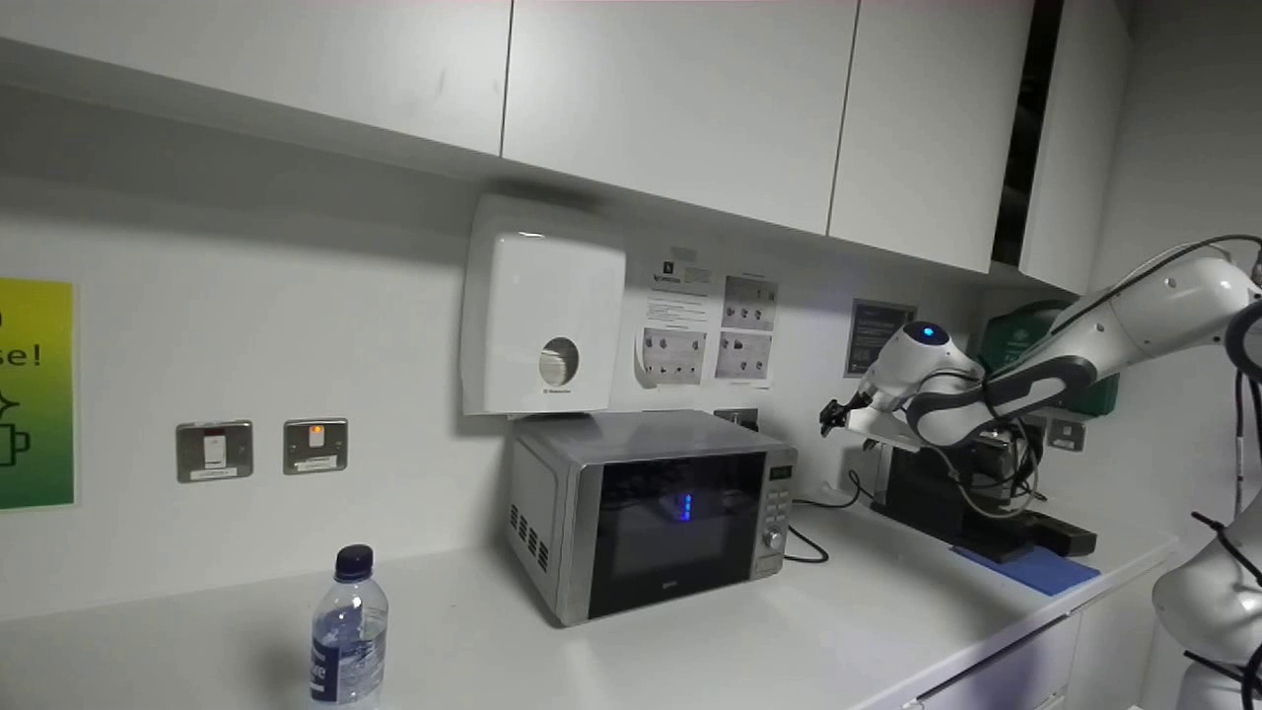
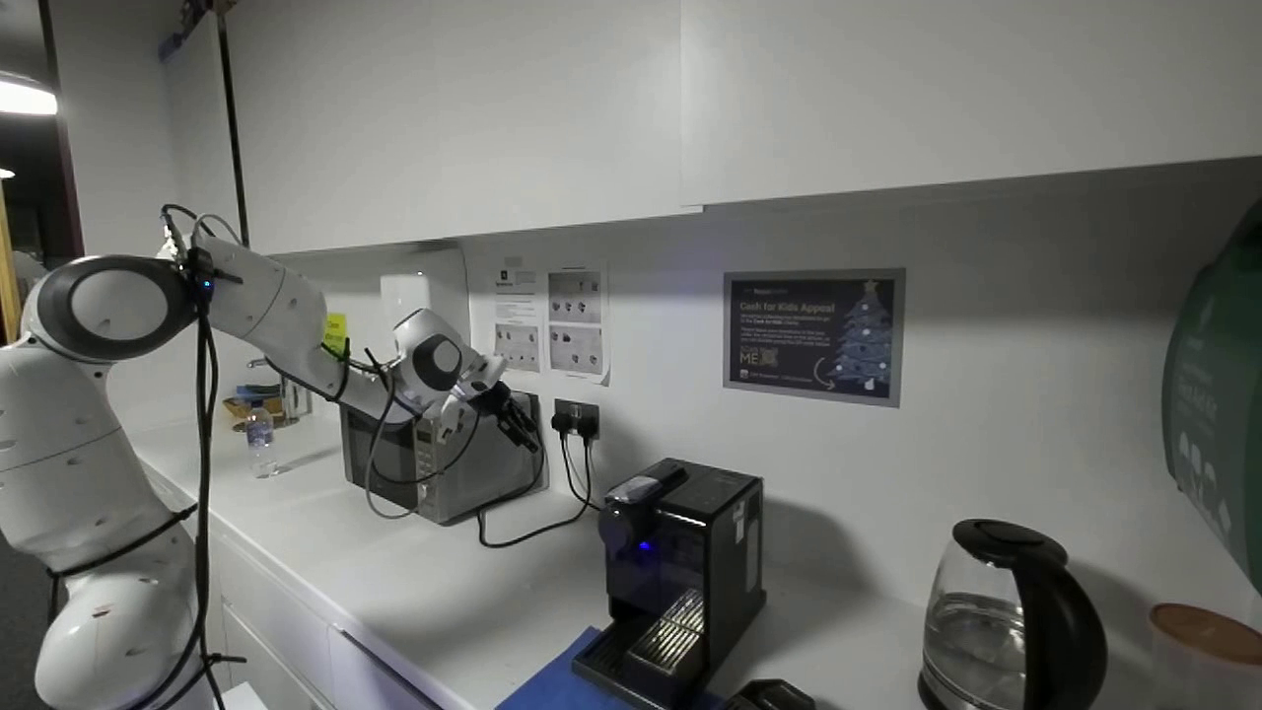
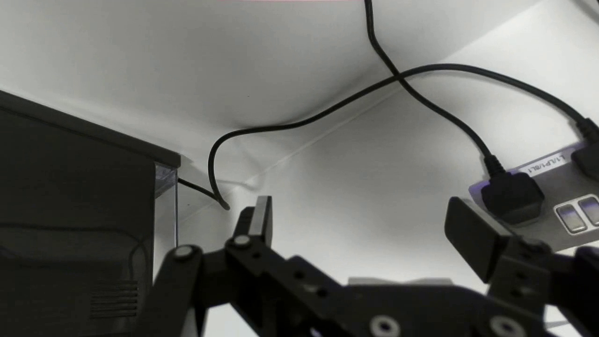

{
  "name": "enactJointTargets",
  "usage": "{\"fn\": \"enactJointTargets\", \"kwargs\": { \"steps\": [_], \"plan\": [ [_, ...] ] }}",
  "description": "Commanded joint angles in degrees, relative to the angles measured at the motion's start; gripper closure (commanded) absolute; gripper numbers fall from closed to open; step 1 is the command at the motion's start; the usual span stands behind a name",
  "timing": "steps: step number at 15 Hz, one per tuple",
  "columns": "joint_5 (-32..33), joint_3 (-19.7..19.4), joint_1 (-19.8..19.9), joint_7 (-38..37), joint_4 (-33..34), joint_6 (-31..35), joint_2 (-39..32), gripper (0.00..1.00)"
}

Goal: Flip the socket's left switch

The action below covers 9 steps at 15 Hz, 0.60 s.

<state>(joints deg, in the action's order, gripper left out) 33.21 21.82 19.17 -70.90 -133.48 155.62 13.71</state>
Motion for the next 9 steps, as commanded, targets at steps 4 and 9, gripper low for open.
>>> {"fn": "enactJointTargets", "kwargs": {
  "steps": [4,9],
  "plan": [
    [9.08,2.17,3.75,-11.82,8.96,-0.68,-8.20,0.00],
    [10.77,1.46,2.42,-14.50,15.47,-0.64,-14.77,0.00]
  ]
}}
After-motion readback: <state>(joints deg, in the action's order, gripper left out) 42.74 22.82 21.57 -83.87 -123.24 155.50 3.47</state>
